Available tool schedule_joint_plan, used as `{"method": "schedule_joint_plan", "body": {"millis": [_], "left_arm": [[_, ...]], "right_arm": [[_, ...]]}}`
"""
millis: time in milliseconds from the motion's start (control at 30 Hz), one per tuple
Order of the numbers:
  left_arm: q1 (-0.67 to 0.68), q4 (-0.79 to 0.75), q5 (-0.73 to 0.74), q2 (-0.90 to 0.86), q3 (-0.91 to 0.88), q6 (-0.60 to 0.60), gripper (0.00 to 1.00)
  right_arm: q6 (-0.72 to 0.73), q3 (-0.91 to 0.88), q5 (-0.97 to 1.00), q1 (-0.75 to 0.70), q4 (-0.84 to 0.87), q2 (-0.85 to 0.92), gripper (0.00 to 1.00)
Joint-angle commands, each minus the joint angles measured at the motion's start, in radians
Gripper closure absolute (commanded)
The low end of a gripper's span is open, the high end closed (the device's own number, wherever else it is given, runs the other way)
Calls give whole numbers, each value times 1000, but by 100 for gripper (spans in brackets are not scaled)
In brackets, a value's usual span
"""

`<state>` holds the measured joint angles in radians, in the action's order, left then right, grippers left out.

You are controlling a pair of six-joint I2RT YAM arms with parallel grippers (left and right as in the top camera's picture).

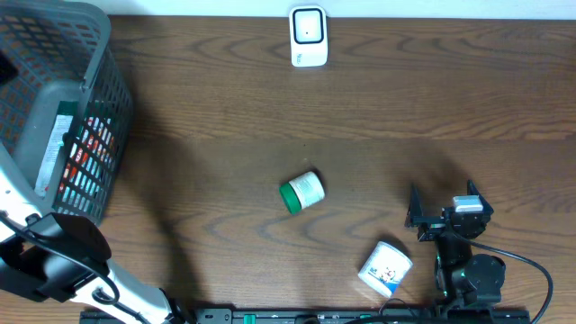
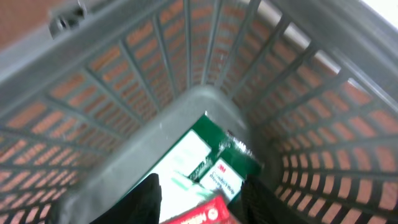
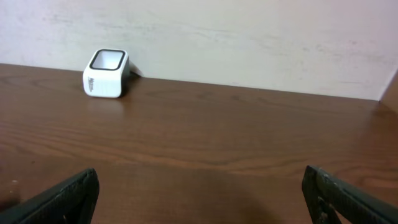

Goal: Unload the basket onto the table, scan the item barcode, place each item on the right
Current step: 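Lower the left gripper into the basket toward the red Nescafe stick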

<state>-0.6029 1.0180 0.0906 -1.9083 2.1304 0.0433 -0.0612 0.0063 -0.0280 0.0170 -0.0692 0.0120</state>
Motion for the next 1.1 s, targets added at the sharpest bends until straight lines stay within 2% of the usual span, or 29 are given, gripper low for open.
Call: {"method": "schedule_joint_plan", "body": {"millis": [0, 667, 800, 967, 1067], "left_arm": [[-14, 46, -6, -34, 7, -24, 57], [-30, 88, -6, -180, 0, -24, 56], [-30, 72, -6, -199, 0, -24, 47], [-30, 19, -6, -203, 0, -24, 30], [-30, 2, -5, -203, 0, -24, 27]], "right_arm": [[12, -1, 5, 3, -3, -5, 1], [12, -1, 5, 3, -3, -5, 1], [12, -1, 5, 3, -3, -5, 1], [11, -1, 5, 3, -3, -5, 1], [12, -1, 5, 3, -3, -5, 1]]}}
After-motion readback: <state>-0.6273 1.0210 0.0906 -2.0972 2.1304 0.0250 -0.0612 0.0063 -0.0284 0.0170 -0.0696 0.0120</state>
